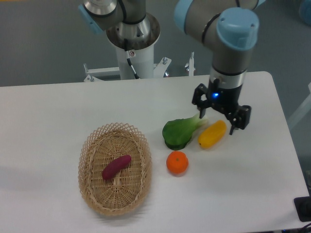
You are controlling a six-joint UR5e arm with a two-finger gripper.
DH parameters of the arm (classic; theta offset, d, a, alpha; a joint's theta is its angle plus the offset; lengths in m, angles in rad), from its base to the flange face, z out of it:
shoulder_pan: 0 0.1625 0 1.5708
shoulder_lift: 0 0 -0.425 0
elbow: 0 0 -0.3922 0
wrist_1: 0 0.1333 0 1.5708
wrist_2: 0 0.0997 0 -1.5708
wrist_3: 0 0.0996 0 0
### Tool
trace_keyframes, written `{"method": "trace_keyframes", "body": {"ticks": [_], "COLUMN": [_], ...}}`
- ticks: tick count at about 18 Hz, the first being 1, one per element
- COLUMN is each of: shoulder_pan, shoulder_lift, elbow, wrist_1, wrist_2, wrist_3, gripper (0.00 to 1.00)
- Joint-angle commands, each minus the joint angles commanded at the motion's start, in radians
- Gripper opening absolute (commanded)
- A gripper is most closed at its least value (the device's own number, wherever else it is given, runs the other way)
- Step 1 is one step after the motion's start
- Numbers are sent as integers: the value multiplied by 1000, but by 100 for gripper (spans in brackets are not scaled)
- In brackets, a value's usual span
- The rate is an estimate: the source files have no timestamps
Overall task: Pick up the sweet potato from the basket
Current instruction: 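Move the open gripper over the basket and lower toward the purple sweet potato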
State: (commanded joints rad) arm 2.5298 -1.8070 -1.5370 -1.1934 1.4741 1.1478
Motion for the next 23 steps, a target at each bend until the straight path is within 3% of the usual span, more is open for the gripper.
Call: {"method": "trace_keyframes", "body": {"ticks": [4,9,12,15,16,20,23], "shoulder_pan": [-93,-196,-259,-313,-340,-381,-410], "shoulder_lift": [-15,-47,-77,-121,-159,-213,-252], "elbow": [-15,-89,-100,-106,-112,-133,-135], "wrist_1": [24,112,170,190,208,290,304], "wrist_2": [-2,3,11,11,12,35,67], "wrist_3": [-192,-312,-381,-385,-378,-369,-347], "gripper": [100,100,100,100,100,100,100]}}
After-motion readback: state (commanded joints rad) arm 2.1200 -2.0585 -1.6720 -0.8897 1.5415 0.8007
